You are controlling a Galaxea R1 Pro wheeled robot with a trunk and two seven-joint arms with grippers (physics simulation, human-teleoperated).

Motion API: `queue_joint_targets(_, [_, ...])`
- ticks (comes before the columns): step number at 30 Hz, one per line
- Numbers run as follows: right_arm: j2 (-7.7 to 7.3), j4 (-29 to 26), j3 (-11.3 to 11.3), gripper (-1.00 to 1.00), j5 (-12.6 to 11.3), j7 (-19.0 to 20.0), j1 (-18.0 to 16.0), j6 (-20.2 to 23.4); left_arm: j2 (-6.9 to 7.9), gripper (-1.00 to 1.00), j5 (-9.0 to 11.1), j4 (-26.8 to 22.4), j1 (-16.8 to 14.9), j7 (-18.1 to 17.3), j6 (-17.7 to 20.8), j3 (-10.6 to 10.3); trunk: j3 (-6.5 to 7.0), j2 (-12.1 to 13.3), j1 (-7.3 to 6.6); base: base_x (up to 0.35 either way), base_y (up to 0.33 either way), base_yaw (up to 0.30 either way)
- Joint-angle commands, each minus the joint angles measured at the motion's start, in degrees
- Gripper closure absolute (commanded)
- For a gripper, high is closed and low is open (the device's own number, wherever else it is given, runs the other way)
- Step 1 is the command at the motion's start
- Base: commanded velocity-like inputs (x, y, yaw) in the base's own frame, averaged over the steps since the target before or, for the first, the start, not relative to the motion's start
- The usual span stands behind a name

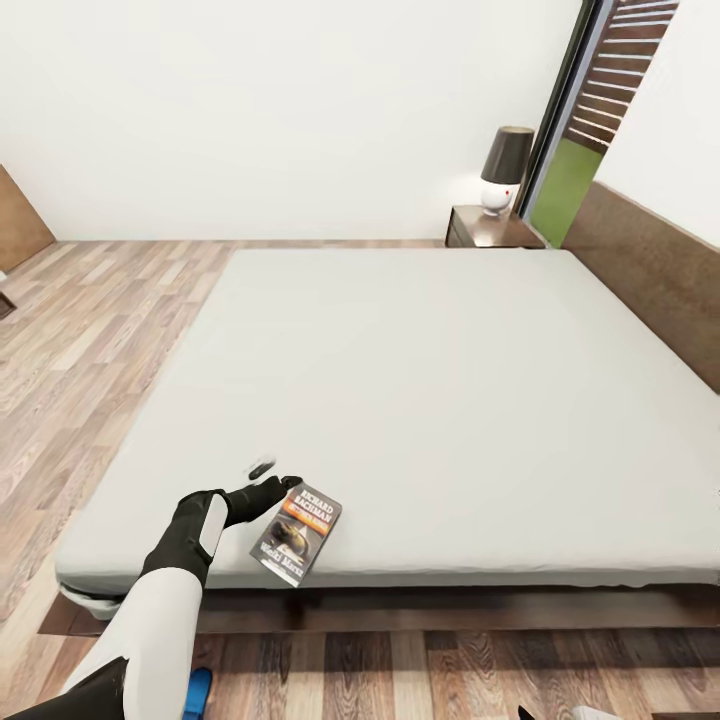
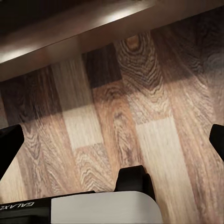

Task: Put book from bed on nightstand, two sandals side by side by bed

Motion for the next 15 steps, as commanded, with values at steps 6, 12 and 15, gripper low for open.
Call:
queue_joint_targets(6, [-0.03,0.1,0.4,-1.00,-0.6,0.3,0.0,-0.2,-0.10,-1.00,-0.1,-0.1,-0.1,-0.3,0.4,0.4,1.04,2.4,-1.33,0.000,0.000,0.000])
queue_joint_targets(12, [-0.03,0.1,0.4,-1.00,-0.6,0.2,0.0,-0.2,-0.08,-1.00,-0.1,-0.1,-0.1,-0.3,0.4,0.4,2.12,4.8,-2.64,0.000,0.000,0.000])
queue_joint_targets(15, [-0.03,0.1,0.4,-1.00,-0.6,0.2,0.0,-0.2,-0.07,-1.00,-0.1,-0.1,-0.1,-0.3,0.4,0.4,2.66,6.0,-3.30,0.000,0.000,0.000])
